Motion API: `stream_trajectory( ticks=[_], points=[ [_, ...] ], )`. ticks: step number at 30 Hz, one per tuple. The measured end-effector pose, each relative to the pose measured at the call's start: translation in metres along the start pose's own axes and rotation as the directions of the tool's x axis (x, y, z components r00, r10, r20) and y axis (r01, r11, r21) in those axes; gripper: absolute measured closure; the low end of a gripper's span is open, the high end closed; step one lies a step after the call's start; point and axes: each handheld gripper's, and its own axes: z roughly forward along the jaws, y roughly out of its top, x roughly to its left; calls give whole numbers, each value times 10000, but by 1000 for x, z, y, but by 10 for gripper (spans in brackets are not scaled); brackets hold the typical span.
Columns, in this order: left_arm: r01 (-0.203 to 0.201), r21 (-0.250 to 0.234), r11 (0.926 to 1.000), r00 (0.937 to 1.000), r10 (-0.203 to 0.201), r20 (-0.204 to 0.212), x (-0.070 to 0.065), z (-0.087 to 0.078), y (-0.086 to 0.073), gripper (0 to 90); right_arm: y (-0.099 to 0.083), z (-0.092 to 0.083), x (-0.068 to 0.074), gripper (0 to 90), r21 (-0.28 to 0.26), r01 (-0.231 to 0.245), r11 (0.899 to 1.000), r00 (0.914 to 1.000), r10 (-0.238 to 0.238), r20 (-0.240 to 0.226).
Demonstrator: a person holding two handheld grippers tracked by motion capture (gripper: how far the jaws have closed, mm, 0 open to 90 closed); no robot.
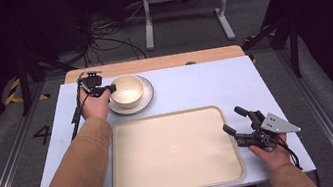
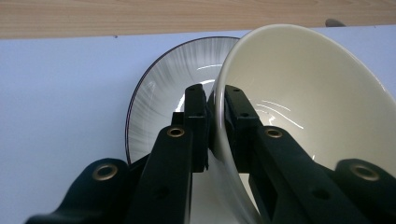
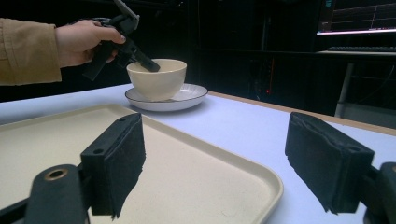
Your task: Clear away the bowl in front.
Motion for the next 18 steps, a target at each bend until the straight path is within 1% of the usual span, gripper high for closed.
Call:
stream_trajectory(
  ticks=[4, 8, 12, 15, 18],
  points=[
    [-88, 15, 10000, 9997, 88, 218, -3, -7, 5, 819, 0, 0, 0, 201, 2, -4, 10000, 10000, 4, -2],
    [-428, -5, 9991, 9989, 428, 213, -10, -16, 10, 818, 0, 0, 0, 200, -5, -5, 10000, 10000, 5, -4],
    [-468, -47, 9989, 9984, 469, 328, -12, -23, 12, 818, 0, 0, 0, 200, 1, -9, 10000, 10000, 9, -5],
    [-656, -18, 9978, 9974, 657, 312, -13, -31, 15, 818, 0, 0, 0, 200, 4, -9, 10000, 10000, 9, -3],
    [-776, 14, 9970, 9961, 775, 419, -15, -38, 17, 818, 0, 0, 0, 200, 8, -11, 10000, 10000, 11, -4]
  ],
)
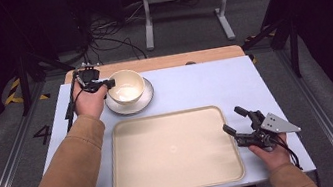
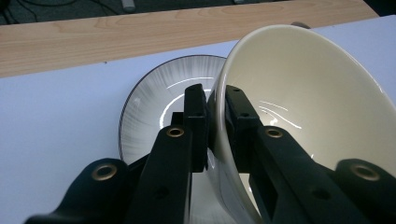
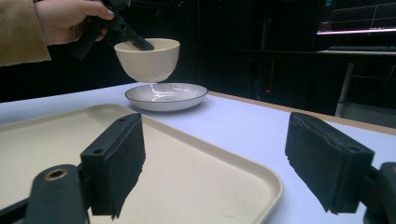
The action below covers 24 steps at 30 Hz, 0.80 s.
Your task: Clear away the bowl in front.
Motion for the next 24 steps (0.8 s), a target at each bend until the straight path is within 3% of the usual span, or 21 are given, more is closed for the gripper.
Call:
stream_trajectory(
  ticks=[8, 14, 24],
  points=[
    [-191, 114, 9998, 9995, 188, 252, -4, -12, 2, 817, 0, 0, 0, 201, 24, -31, 10000, 10000, 31, 8],
    [-481, 192, 9987, 9963, 466, 721, -13, -22, 2, 817, 0, 0, 0, 198, 24, -24, 10000, 10000, 24, 9],
    [-1355, 455, 9897, 9803, 1273, 1509, -33, -34, -2, 817, 0, 0, 0, 198, 30, -22, 10000, 10000, 22, 9]
  ],
)
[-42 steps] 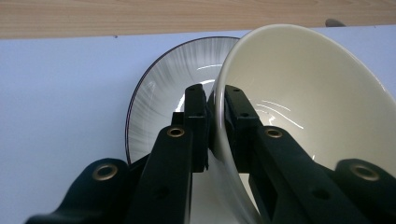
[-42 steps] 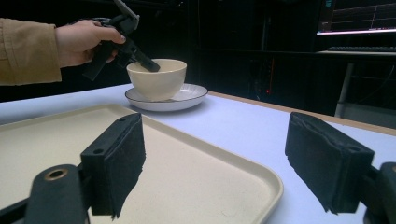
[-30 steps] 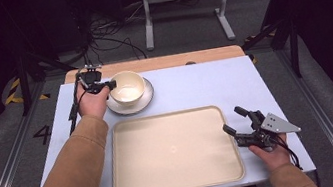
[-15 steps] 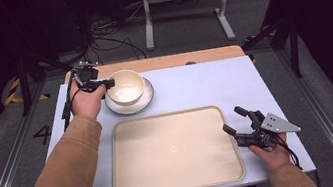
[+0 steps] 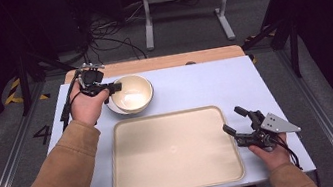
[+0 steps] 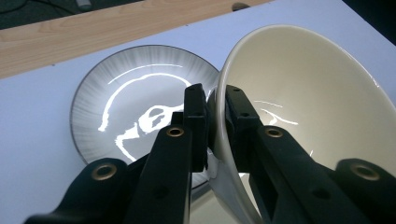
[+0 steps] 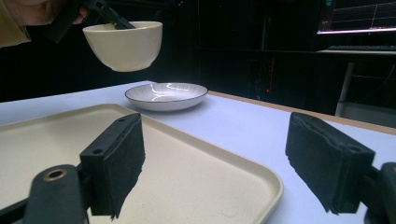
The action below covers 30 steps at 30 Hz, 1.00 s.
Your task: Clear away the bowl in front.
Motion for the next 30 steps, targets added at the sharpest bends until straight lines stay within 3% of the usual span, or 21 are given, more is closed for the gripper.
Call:
stream_trajectory(
  ticks=[10, 18, 30],
  points=[
    [-837, 405, 9957, 9942, 807, 711, -26, -7, -3, 818, 0, 0, 0, 197, 0, -5, 10000, 10000, 5, -3],
    [-1568, 676, 9853, 9807, 1473, 1285, -50, -12, -5, 817, 0, 0, 0, 197, 4, 1, 10000, 10000, -1, -1],
    [-2123, 780, 9741, 9631, 1951, 1851, -72, -14, -7, 817, 0, 0, 0, 197, 3, -5, 10000, 10000, 5, 0]
  ],
)
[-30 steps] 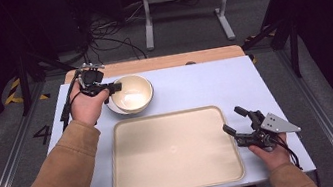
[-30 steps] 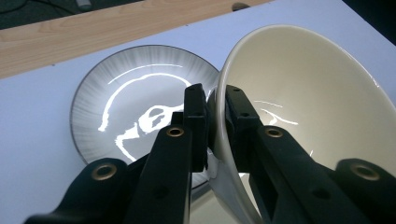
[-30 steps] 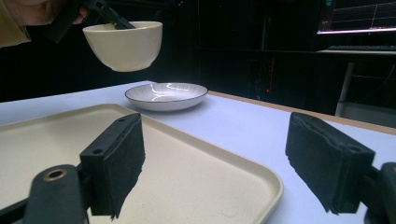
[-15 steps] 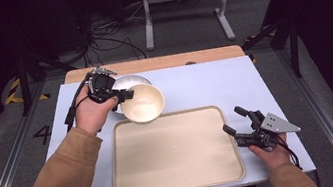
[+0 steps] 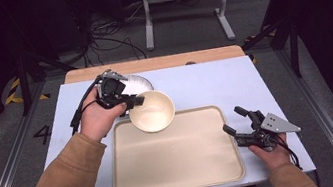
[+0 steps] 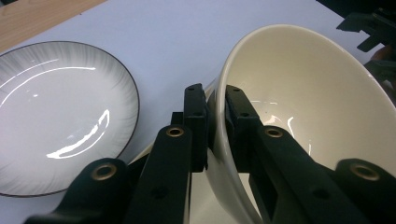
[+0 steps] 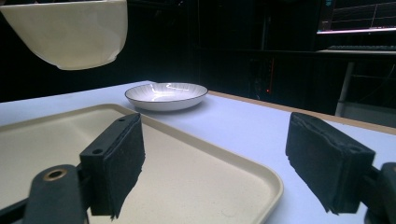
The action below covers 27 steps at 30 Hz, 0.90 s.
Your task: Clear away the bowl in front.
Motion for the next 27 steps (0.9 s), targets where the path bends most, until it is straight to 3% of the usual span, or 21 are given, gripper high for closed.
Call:
stream_trajectory(
  ticks=[18, 27],
  points=[
    [-605, 768, 9952, 9953, 543, 806, -29, 27, -11, 817, 0, 0, 0, 197, -8, 4, 10000, 10000, -4, 2],
    [-897, 1168, 9891, 9913, 774, 1065, -37, 41, -19, 817, 0, 0, 0, 196, -29, 26, 10000, 10000, -26, -10]
  ],
)
